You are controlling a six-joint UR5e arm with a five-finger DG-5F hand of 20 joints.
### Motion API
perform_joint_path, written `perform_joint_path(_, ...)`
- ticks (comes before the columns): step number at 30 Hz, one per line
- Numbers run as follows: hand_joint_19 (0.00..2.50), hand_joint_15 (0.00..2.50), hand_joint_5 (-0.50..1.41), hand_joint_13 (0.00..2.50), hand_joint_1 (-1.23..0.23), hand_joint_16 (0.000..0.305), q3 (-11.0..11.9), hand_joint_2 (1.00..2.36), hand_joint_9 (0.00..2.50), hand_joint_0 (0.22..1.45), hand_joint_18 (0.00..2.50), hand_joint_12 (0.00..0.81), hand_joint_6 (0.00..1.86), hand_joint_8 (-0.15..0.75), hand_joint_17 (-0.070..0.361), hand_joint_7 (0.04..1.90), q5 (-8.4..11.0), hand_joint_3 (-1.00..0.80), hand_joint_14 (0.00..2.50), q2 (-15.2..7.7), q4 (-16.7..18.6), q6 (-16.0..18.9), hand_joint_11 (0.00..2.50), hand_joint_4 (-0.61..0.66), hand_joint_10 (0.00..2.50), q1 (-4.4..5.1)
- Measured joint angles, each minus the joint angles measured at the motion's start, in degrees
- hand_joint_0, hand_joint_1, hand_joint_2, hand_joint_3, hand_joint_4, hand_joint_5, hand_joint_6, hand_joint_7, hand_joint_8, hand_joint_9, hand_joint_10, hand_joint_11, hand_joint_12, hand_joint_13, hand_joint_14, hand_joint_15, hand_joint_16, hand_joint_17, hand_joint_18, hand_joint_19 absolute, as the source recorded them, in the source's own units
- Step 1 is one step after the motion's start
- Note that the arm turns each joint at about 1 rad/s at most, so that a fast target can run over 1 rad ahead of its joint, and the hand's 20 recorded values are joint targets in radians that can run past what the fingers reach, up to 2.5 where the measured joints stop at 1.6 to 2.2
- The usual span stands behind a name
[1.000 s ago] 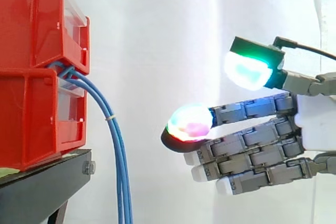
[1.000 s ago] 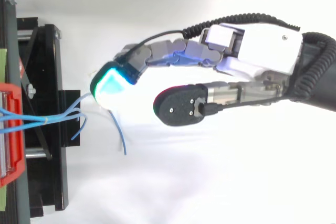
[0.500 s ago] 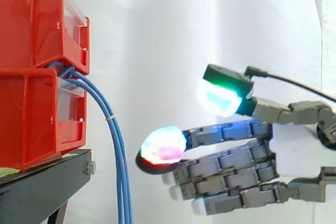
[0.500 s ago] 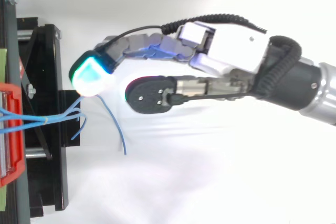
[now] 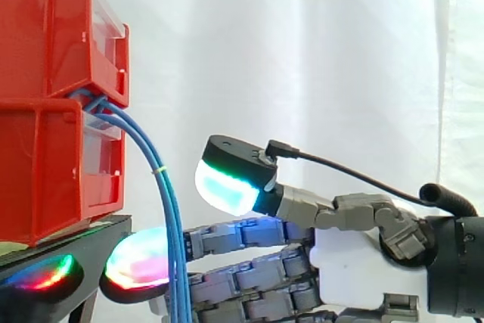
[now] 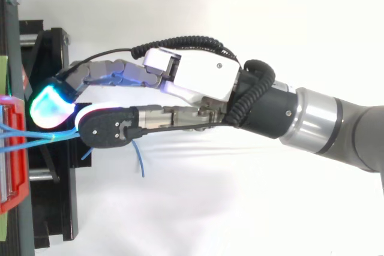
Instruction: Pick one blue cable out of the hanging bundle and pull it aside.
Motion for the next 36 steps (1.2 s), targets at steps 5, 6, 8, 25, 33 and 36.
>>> perform_joint_path(5, 0.25, 0.14, -0.23, 0.18, -0.41, 0.043, 0.2, 1.01, 0.39, 0.58, 0.16, 0.297, 0.50, 0.214, 0.096, 0.67, 0.15, -0.43, 0.00, -0.4, 0.1, -1.0, 0.10, 0.20, 0.00, 0.86)
perform_joint_path(6, 0.26, 0.14, -0.23, 0.19, -0.41, 0.043, 0.2, 1.01, 0.40, 0.58, 0.17, 0.297, 0.50, 0.215, 0.097, 0.68, 0.17, -0.43, 0.00, -0.4, 0.2, -1.1, 0.10, 0.20, 0.00, 1.10)
perform_joint_path(8, 0.26, 0.14, -0.22, 0.22, -0.41, 0.043, 0.2, 1.01, 0.44, 0.58, 0.21, 0.298, 0.50, 0.221, 0.096, 0.69, 0.17, -0.43, 0.01, -0.4, 0.3, -1.3, 0.11, 0.21, 0.00, 1.44)
perform_joint_path(25, 0.36, 0.27, -0.14, 0.54, -0.49, 0.043, 0.3, 1.01, 0.78, 0.57, 0.50, 0.293, 0.50, 0.253, 0.096, 0.85, -0.23, -0.44, 0.01, -0.4, 0.7, -1.0, 0.27, 0.29, 0.01, 2.09)
perform_joint_path(33, 0.37, 0.28, -0.14, 0.57, -0.49, 0.043, 0.5, 1.01, 0.80, 0.58, 0.52, 0.293, 0.50, 0.255, 0.096, 0.86, -1.23, -0.44, 0.01, -0.4, 0.7, 0.3, 0.29, 0.30, 0.01, 2.06)
perform_joint_path(36, 0.37, 0.28, -0.14, 0.57, -0.49, 0.043, 0.9, 1.01, 0.81, 0.58, 0.52, 0.292, 0.50, 0.255, 0.096, 0.86, -1.70, -0.44, 0.01, -0.4, 0.6, 1.0, 0.28, 0.30, 0.01, 1.88)
